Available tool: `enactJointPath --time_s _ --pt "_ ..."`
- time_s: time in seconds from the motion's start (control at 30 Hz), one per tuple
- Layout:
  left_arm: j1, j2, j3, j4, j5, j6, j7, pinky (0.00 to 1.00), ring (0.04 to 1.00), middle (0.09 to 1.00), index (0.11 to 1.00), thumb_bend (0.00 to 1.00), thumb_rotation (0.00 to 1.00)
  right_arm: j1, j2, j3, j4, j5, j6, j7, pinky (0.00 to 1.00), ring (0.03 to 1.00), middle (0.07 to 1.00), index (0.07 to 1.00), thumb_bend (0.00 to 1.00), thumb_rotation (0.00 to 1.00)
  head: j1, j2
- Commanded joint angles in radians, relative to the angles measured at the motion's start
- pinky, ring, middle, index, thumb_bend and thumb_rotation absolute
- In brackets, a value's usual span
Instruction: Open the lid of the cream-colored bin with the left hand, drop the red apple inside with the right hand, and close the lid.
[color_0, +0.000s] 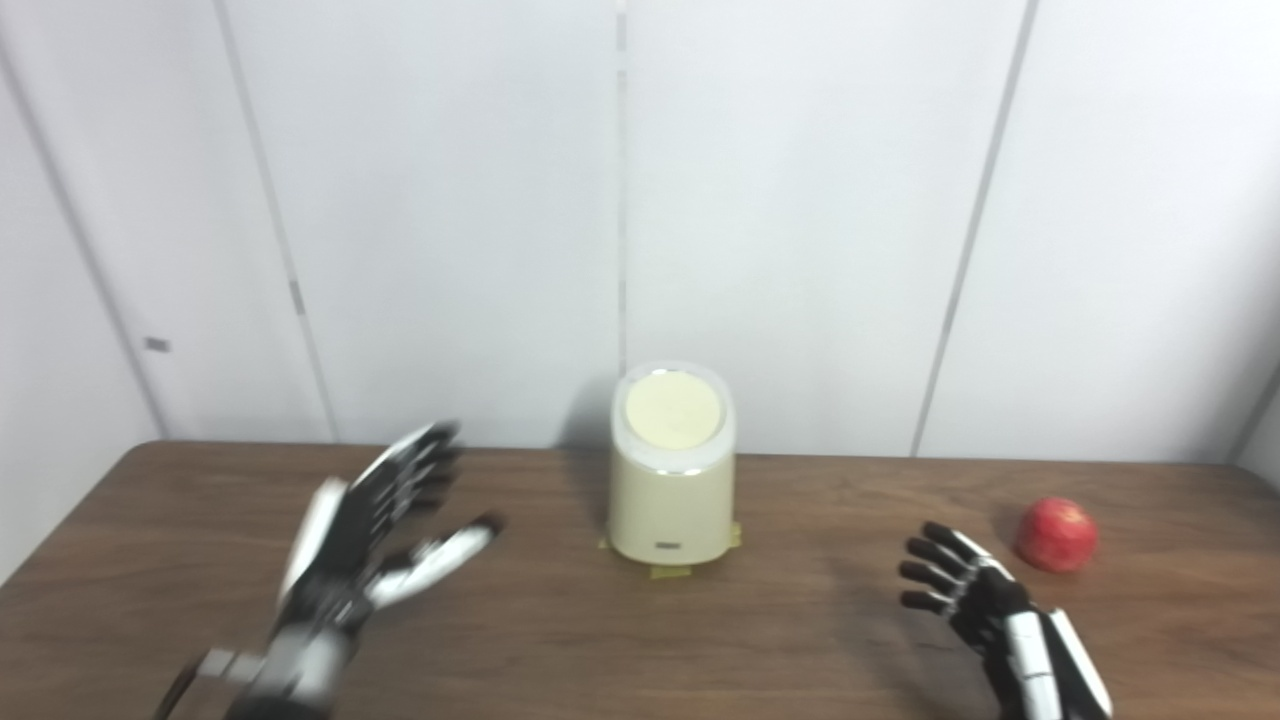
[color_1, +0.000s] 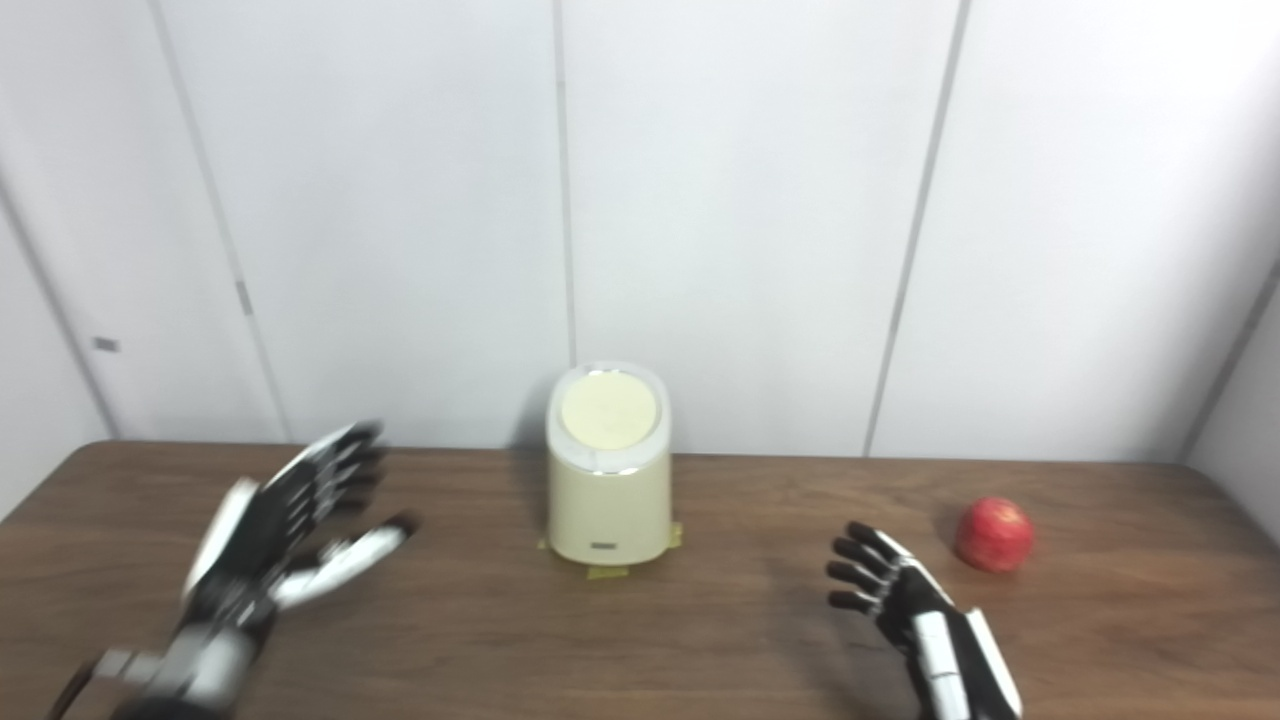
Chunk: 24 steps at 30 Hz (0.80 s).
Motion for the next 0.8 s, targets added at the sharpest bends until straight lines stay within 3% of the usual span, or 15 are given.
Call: enactJointPath --time_s 0.0,0.1,0.2,0.4,0.77 --pt "-0.094 0.024 -0.008 -0.017 0.023 0.028 -0.006 0.77 0.824 0.859 0.885 0.78 0.17 0.097 0.044 0.019 0.098 0.001 0.010 -0.007 0.70 0.778 0.811 0.850 0.52 1.00 0.001 0.001" --pt "-0.170 0.028 -0.017 0.005 0.031 0.081 -0.038 0.78 0.843 0.878 0.897 0.81 0.18 0.094 0.044 0.020 0.093 0.010 0.019 -0.006 0.71 0.782 0.816 0.858 0.52 1.00 0.009 0.017" --pt "-0.235 0.021 -0.011 0.056 0.037 0.088 -0.084 0.83 0.883 0.909 0.914 0.82 0.12 0.093 0.047 0.021 0.088 0.010 0.025 -0.011 0.71 0.783 0.817 0.862 0.52 0.99 0.010 0.023" --pt "-0.340 0.020 -0.024 0.162 0.086 0.087 -0.130 0.81 0.884 0.912 0.910 0.88 0.06 0.091 0.050 0.026 0.087 0.006 0.032 -0.013 0.70 0.783 0.817 0.861 0.53 0.99 0.012 0.031" --pt "-0.534 0.044 -0.174 0.414 0.216 0.081 -0.139 0.76 0.864 0.906 0.902 0.91 0.11 0.077 0.055 0.027 0.111 0.014 0.022 -0.008 0.69 0.777 0.812 0.851 0.53 0.97 0.006 0.037"
